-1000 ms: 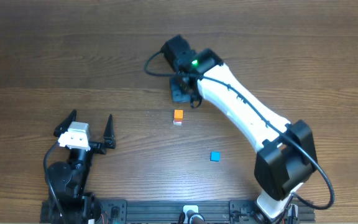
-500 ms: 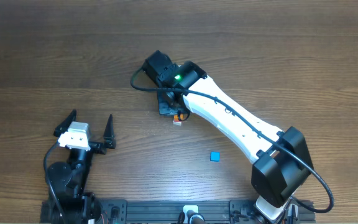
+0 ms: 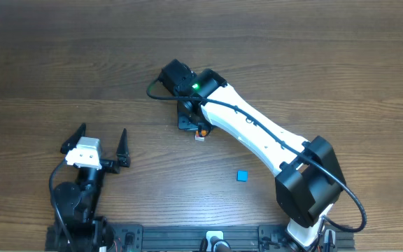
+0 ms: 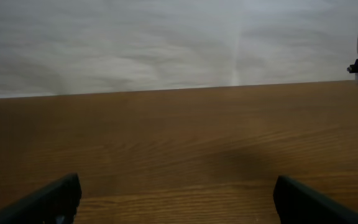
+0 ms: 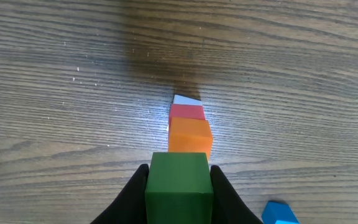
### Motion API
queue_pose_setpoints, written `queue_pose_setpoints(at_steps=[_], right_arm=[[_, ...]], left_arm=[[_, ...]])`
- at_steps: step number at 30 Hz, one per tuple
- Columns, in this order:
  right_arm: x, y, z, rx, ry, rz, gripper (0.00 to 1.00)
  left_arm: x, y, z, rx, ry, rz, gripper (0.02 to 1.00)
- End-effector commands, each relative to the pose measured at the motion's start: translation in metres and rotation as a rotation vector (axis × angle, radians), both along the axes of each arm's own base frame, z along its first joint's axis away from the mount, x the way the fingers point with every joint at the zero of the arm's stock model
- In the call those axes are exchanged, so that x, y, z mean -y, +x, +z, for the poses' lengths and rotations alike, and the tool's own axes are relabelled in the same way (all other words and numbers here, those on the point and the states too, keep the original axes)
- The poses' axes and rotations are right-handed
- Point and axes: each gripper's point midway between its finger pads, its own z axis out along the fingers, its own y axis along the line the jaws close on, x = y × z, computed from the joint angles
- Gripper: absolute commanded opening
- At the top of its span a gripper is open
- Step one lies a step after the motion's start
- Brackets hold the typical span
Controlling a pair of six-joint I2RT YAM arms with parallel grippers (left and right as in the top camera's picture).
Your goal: Stack Cubes
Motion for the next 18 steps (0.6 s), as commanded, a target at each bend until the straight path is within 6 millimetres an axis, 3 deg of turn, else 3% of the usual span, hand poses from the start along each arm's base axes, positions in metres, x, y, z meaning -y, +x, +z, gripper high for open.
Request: queue_pose_setpoints(at_steps=[1,18], right_arm=[[0.004,0.000,-0.008,-0.001,-0.026,-0.020,0.012],[0.005,0.002,-0.019,-0.001,-0.024,-0.033,0.012]], left_arm=[[0.000,0.000,-0.001,0.004,0.014,-0.003,1.000],[0.000,0.000,-0.001,0.004,0.014,-0.003,1.000]])
